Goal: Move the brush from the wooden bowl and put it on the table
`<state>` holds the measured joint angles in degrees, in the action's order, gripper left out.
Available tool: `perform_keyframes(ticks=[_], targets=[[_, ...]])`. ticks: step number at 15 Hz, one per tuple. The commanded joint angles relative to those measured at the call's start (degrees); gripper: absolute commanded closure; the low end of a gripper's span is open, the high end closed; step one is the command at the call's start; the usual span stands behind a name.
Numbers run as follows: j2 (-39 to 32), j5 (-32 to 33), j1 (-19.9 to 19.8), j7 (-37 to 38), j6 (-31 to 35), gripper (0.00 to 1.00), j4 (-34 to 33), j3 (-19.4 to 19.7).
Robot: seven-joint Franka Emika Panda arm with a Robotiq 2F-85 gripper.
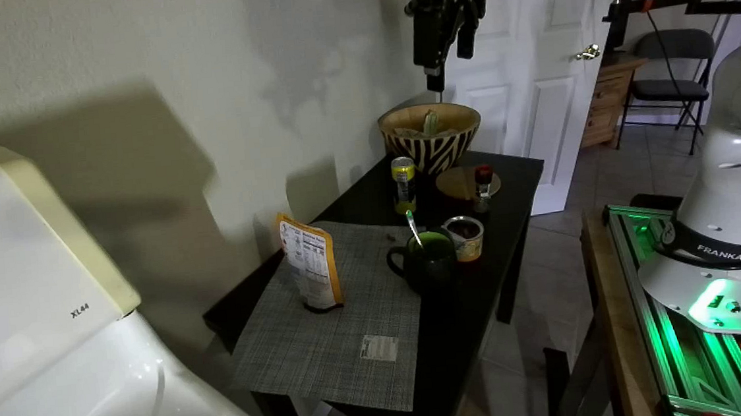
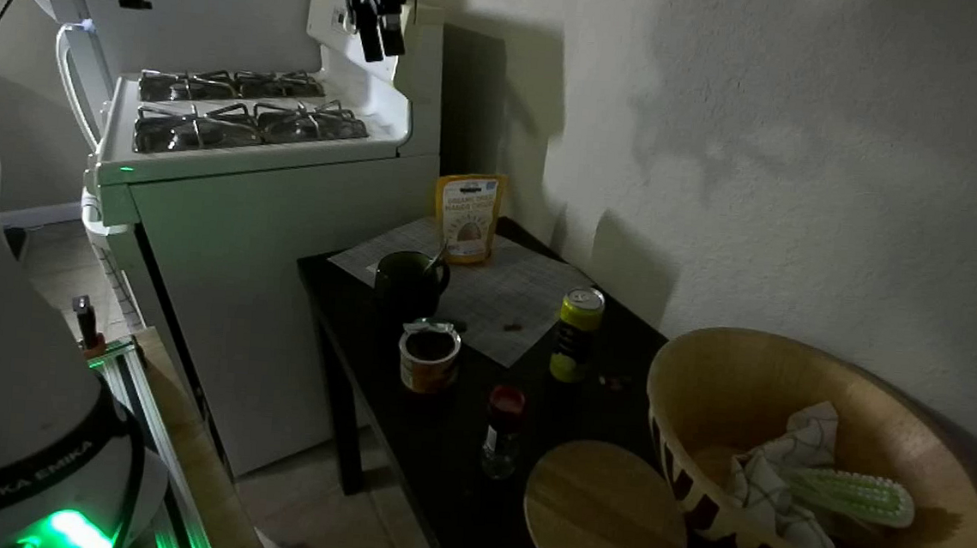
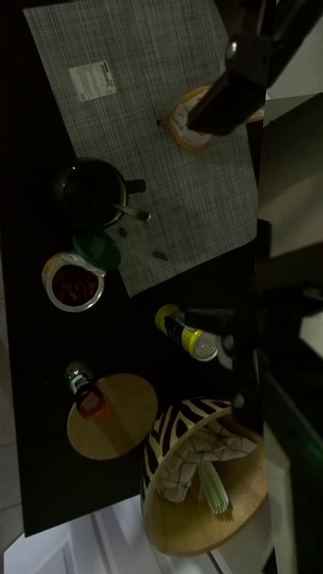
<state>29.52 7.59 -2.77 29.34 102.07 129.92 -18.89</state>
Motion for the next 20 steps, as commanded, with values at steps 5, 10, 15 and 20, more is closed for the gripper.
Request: perform_keyframes(ticks=[5, 10, 15, 20], targets=[[-0.6, 1.3, 1.4, 1.5, 0.1, 0.00, -0.2, 1.5], [-3.2, 4.7, -3.4, -0.1, 2.1, 0.00, -2.3, 9.6], [-9.3, 2.4, -7.7, -7.6, 3.7, 0.00, -6.0, 21.1], [-21.9, 0.1, -12.4, -18.6, 1.9, 0.00, -15.8, 32.6]])
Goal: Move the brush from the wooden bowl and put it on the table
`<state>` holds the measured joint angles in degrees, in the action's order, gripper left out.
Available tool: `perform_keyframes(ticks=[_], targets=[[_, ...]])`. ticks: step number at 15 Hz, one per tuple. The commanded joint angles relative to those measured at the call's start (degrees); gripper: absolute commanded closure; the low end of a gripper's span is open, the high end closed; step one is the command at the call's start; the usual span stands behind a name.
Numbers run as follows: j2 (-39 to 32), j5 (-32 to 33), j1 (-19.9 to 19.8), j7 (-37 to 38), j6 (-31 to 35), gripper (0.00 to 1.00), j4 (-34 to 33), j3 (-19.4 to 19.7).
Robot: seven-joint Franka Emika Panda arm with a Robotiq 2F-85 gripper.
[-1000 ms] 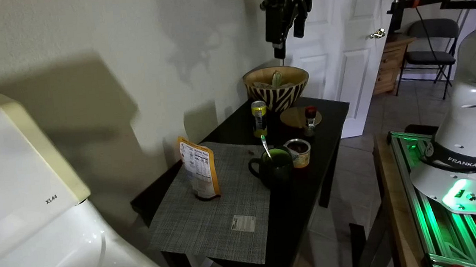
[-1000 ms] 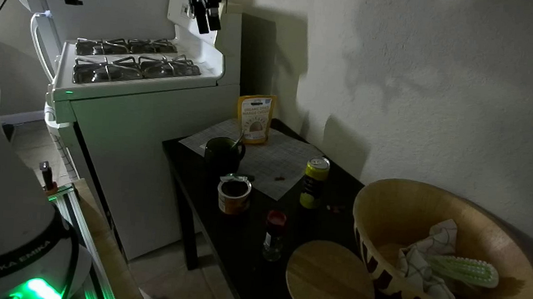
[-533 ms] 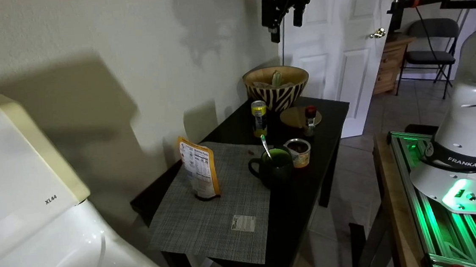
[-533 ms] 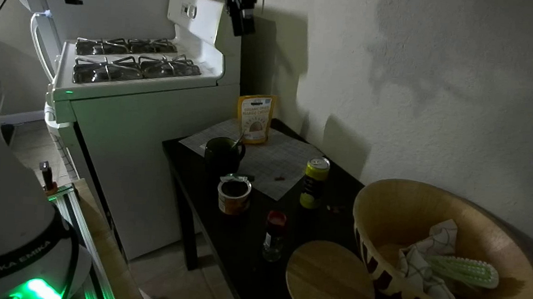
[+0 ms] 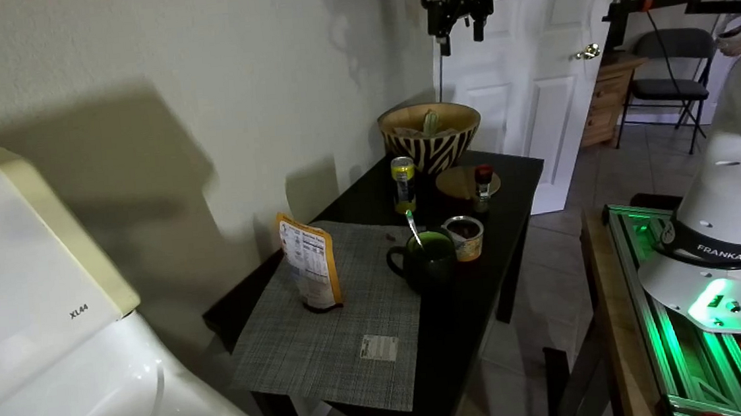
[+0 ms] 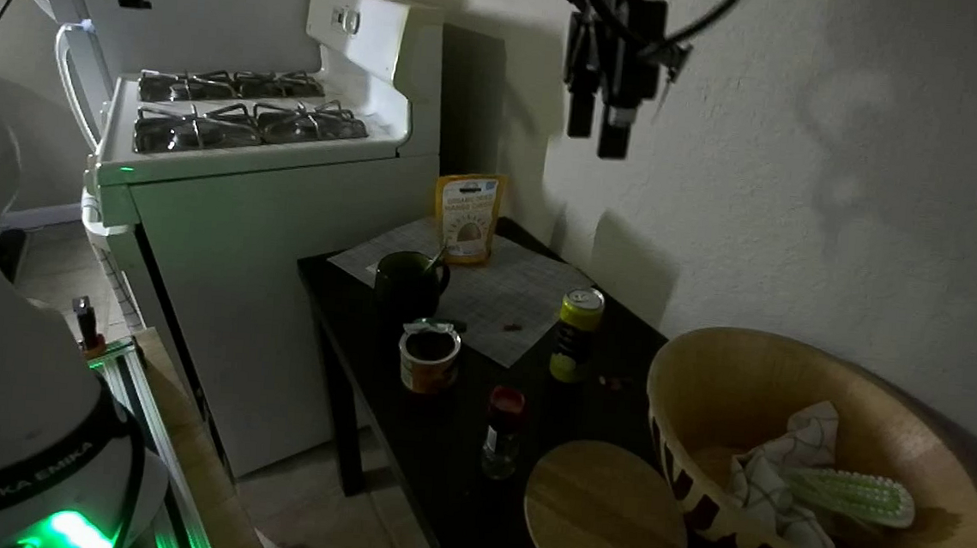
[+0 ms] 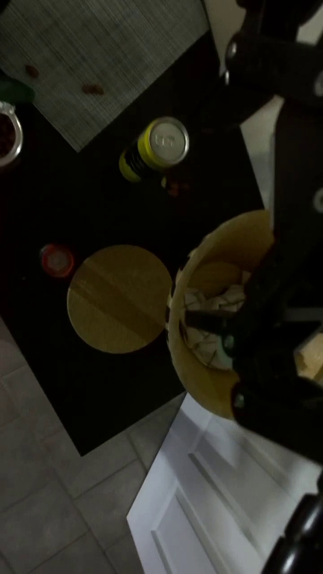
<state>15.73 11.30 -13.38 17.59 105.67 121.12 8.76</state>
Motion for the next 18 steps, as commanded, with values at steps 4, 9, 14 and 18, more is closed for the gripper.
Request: perform_keyframes(ticks=[4, 9, 14, 18], targets=[[-21.0, -7.0, -5.4, -4.3, 0.9, 0.00, -16.3, 10.4], [-21.4, -6.3, -5.6, -5.6, 1.0, 0.00, -16.0, 10.5], [-32.1, -7.8, -7.8, -2.9, 10.9, 0.00, -21.5, 11.9], [-41.0, -9.6, -10.3, -1.0, 17.7, 0.00, -26.8, 13.0]])
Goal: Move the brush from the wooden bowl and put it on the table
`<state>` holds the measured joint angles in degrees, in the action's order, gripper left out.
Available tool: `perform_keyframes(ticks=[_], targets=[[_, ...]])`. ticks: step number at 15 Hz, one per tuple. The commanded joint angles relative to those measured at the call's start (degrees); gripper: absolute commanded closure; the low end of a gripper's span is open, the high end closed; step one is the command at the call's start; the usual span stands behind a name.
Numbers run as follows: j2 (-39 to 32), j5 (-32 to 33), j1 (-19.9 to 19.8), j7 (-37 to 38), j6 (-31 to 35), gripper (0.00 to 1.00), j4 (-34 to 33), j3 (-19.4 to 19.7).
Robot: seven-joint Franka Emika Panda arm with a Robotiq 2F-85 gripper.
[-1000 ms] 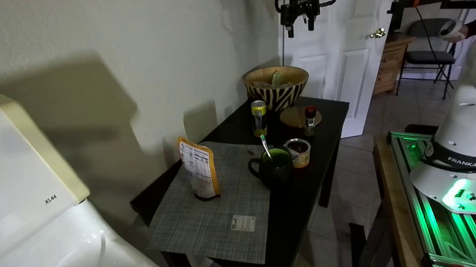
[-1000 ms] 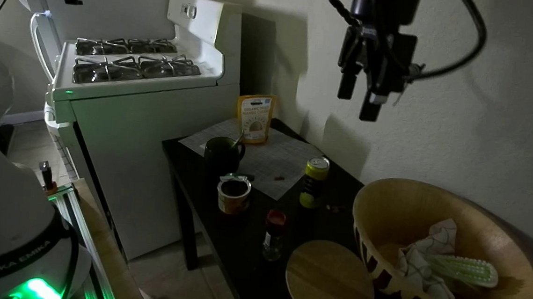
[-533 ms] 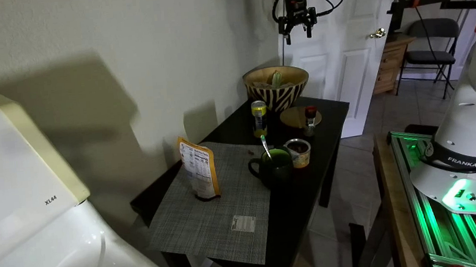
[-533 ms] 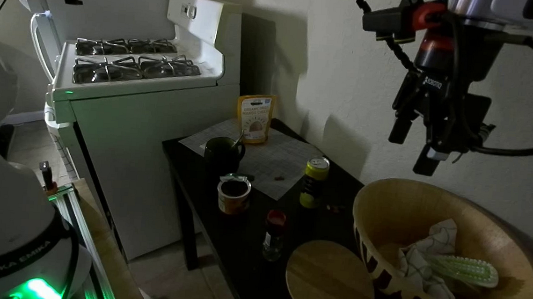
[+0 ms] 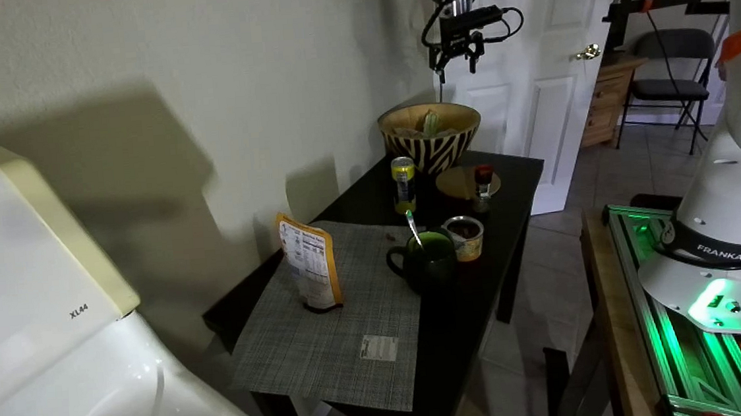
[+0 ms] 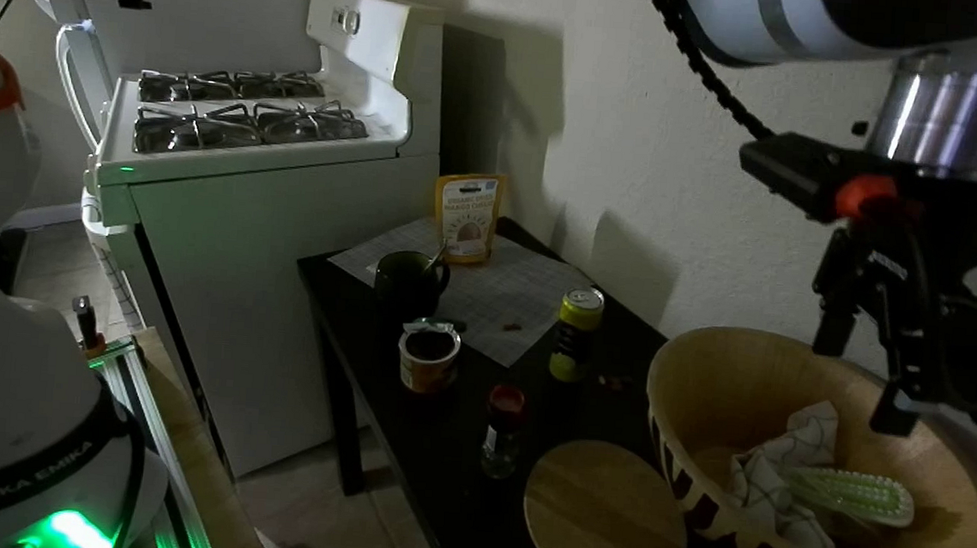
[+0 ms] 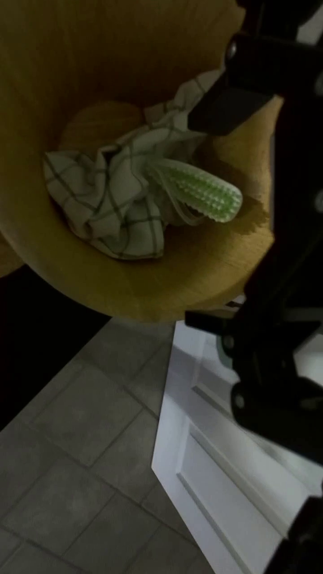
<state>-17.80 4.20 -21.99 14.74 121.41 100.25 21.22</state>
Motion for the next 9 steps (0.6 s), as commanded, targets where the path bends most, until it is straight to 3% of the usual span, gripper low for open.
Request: perform_keyframes(ticks=[1, 2, 3, 7, 9], targets=[[-10.0, -3.4, -2.2, 2.7, -0.6, 0.00, -8.9, 0.5], [-11.6, -4.1, -2.8, 2.5, -3.6, 0.00, -10.3, 0.3], [-7.1, -2.2, -1.8, 1.2, 0.2, 0.00, -5.1, 0.5], [-8.6, -2.3, -2.0, 1.3, 0.1, 0.00, -6.3, 0.4], [-7.9, -5.4, -2.6, 0.5, 8.8, 0.00, -3.7, -1.0]])
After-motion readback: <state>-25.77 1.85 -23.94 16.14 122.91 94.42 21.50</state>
